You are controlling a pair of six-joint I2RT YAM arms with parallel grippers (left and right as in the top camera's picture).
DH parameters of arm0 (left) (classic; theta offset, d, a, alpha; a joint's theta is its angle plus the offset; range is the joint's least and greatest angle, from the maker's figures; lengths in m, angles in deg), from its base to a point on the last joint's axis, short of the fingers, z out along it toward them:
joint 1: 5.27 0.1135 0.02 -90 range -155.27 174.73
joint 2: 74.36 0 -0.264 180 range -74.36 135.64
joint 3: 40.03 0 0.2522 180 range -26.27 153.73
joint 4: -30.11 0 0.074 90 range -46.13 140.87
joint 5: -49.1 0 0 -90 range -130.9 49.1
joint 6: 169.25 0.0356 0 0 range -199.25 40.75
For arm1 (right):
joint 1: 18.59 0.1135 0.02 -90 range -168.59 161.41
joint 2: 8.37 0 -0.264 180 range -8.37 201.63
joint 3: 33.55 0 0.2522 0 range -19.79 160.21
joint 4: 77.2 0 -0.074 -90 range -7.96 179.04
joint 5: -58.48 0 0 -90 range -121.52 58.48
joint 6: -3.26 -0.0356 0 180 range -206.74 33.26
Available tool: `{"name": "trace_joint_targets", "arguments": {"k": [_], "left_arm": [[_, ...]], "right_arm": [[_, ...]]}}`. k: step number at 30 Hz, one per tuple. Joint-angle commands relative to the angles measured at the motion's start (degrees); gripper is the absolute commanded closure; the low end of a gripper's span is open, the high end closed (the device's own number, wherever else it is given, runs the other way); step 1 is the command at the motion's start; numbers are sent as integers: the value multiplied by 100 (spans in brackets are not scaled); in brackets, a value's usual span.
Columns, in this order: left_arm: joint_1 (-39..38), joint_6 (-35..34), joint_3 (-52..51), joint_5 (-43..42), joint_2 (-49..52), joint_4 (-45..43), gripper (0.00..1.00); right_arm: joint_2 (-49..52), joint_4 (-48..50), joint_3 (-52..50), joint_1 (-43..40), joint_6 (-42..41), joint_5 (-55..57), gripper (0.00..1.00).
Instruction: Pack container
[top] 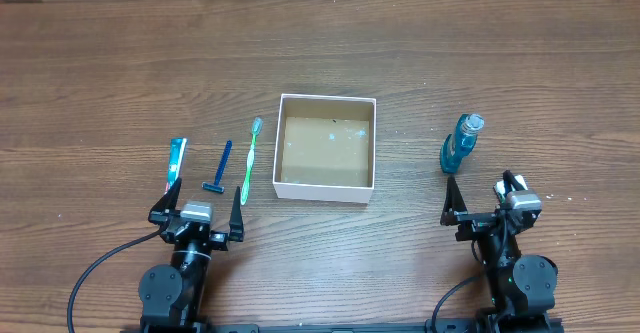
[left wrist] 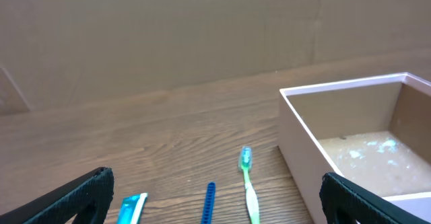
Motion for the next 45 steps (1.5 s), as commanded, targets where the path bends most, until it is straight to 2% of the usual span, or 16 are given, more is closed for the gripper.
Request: {"name": "trace_joint_targets", "arguments": {"k": [1,6,10,13,17,23,25,26,31,39,45], "left_arm": [[42,-721,7,-59,-46,-15,0],[42,-719,817,-50,13,966,0],[42,-717,1829,-37,562,1624,0],[42,-721,2785,-11,1493,2343,0],[42,-966,4315,-52,3215,3233,0],[42,-970,6741,-308,5386,5442,0],[42,-973,7291,-737,5786,5947,0],[42,-968,7368,-859,5847,5967,0],[42,-975,7383,-706,6037,5987,0],[42,-973,7383,-704,6282,5998,0],[42,-973,7383,-654,6341,5945,0]], "right_arm": [[-52,-350,330,-44,-391,-9,0],[26,-1032,1086,-44,-450,-11,0],[835,-1521,1912,-44,-708,-13,0],[2133,-1792,2802,-44,-706,-33,0],[4190,-2682,4531,-50,-704,-33,0],[7184,-5174,8006,-389,-702,-39,0],[8111,-6290,9130,-654,-704,-345,0],[8349,-6485,9361,-693,-699,-553,0],[8843,-6502,9374,-691,-745,-389,0],[10312,-6896,9298,-658,-568,-352,0],[10421,-6942,9134,-656,-415,-354,0]]}}
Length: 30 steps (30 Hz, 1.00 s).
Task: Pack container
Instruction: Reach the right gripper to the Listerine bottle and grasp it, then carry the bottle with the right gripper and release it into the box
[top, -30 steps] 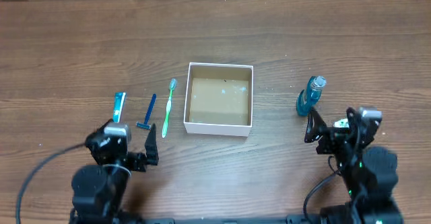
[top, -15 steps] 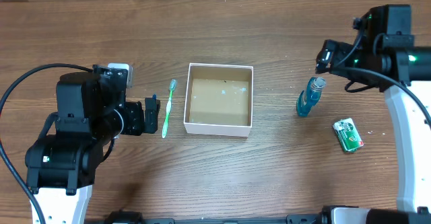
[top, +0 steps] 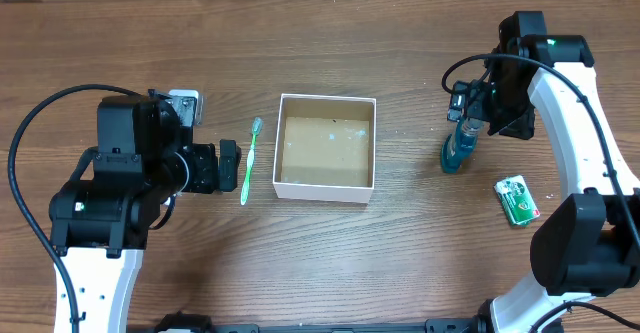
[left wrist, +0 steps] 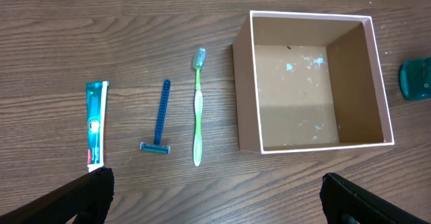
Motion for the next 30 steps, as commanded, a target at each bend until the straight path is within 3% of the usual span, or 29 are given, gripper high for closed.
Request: {"name": "trace_joint_targets", "arguments": {"k": [1,8,12,19,28,30], "left_arm": [[33,-101,142,-35,33,-37,0],[33,-103,142,-42,31,-35,0],[33,-101,142,-42,33,-35,0],[33,-101,142,-39,33,-26,0],[33,-101,142,-37,31,-26,0],[33,-101,142,-35,31,-26,0]], "right_arm": [[-22,61,-249,28,101,26,0],[-22,490,-649,107,142,46,3],[-22,507,-686,249,144,46,29],[-22,527,-699,350,142,48,53],[-22,533,-699,350,140,50,72],[-24,533,-651,350,136,48,91]]}}
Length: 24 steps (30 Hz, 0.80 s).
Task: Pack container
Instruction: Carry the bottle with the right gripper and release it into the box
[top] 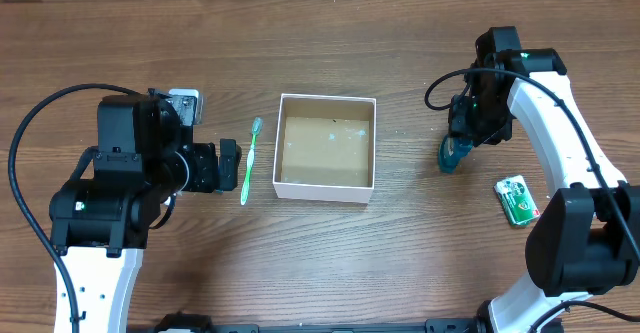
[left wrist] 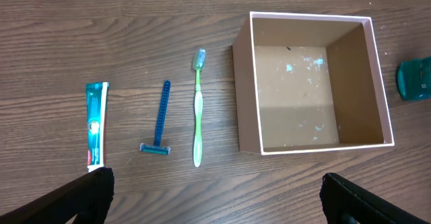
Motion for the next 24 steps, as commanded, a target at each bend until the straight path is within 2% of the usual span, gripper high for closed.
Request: {"name": "trace_joint_targets", "arguments": {"k": [1,4,6,9,11,17,21,24], "left_arm": [[33,-101,140,-26,17,-9,0],[33,-107,140,92,17,-4,0],[33,-452,140,527,20,42,0],[33,-660,140,769,66,212,0],[33,-706,140,787,175,299,0],[31,-916,140,817,776,396,0],[31,-918,140,820,850,356,0],[33,-916,140,822,850,356,0]], "right_arm": [[-33,-4,81,13,-7,-57,95],[-157,-378,730,140,-33,-57,96],[-317,-748,1294,345,-63,-55,96],[-472,-1561,2680,1126,-542,-57,96],[-472,-1611,3091,1709,-745,-48,96],[13,-994,3147,3257,-1738,245,96],[785,-588,3143,3580,-2159,291,96],[1410,-225,3143,3595,-2153,286,96]]}}
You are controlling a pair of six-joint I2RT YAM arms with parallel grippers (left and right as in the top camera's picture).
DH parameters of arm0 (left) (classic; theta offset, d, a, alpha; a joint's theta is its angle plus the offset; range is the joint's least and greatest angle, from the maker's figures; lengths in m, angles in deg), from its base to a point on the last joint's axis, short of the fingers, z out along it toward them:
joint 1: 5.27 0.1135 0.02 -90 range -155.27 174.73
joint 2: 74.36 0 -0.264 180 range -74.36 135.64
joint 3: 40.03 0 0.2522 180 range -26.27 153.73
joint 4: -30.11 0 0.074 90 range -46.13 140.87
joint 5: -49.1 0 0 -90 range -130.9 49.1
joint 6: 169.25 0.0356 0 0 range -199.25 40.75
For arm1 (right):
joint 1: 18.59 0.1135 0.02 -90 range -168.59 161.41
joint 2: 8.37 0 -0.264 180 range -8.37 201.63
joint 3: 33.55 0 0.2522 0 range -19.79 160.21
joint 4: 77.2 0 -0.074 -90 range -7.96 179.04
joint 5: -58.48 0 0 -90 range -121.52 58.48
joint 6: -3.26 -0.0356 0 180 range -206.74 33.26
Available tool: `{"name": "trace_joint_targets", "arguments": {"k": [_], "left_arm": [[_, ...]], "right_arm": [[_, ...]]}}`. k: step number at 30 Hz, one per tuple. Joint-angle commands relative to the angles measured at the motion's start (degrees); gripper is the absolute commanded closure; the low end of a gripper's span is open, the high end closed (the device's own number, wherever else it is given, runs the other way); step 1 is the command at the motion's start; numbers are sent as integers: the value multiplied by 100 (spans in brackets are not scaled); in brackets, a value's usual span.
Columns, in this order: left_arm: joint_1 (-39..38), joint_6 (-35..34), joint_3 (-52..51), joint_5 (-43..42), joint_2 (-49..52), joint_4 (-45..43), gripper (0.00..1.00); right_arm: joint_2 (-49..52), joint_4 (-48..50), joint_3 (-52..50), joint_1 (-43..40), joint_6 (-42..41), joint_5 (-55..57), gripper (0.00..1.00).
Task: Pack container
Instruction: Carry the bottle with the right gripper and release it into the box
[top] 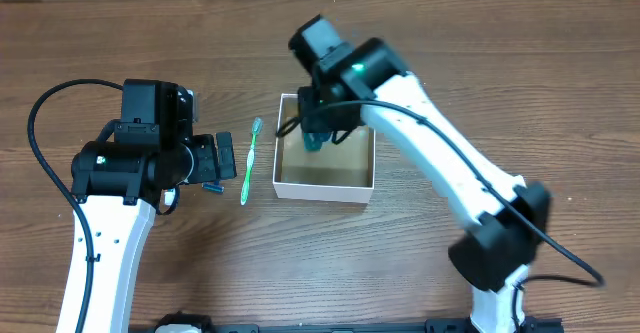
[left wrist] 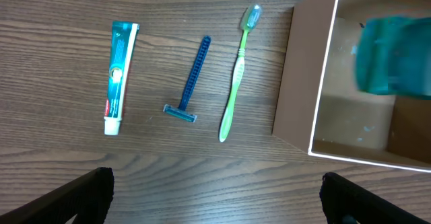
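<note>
The white cardboard box (top: 358,185) stands open at mid-table. My right gripper (top: 318,131) is shut on the blue bottle (top: 316,141) and holds it over the box's back left part. In the left wrist view the bottle (left wrist: 394,66) is a blur inside the box rim (left wrist: 322,83). To the left of the box lie the green toothbrush (left wrist: 237,72), the blue razor (left wrist: 188,79) and the toothpaste tube (left wrist: 116,76). My left gripper (left wrist: 215,204) hangs open above the table just in front of them, holding nothing.
The right arm (top: 450,173) stretches from the near right across the table to the box and hides the table beneath it. A black cable (top: 45,113) loops out to the left of the left arm. Elsewhere there is bare wooden tabletop (top: 320,263).
My right gripper was round the blue bottle standing to the right of the box; now it holds the bottle over the box. My left gripper has shifted a little over the toiletries.
Both arms were folded at the near edge, with the bottle standing to the right of the box. Then the left gripper hung open over the toiletries and the right one was at the bottle's top, then lower around it. Now the bottle is over the box.
</note>
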Motion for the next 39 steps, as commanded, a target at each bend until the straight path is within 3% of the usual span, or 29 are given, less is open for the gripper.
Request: {"name": "trace_joint_targets", "arguments": {"k": [1,7,10,11,12,14,26,39], "left_arm": [[26,-76,118,61,15,-7,0],[22,-76,118,61,15,-50,0],[22,-76,118,59,15,-48,0],[22,-76,118,59,15,-48,0],[22,-74,118,61,15,-50,0],[22,-76,118,59,15,-46,0],[22,-76,118,61,17,-63,0],[22,-74,118,61,31,-68,0]], "right_arm": [[319,315,155,-15,-133,107,96],[723,752,146,-15,-111,105,95],[789,800,146,-13,138,-107,59],[789,800,144,-13,214,-153,39],[789,798,146,-11,214,-153,28],[789,778,144,-11,214,-153,22],[785,767,146,98,1215,-715,19],[627,752,247,98,1239,-323,18]]}}
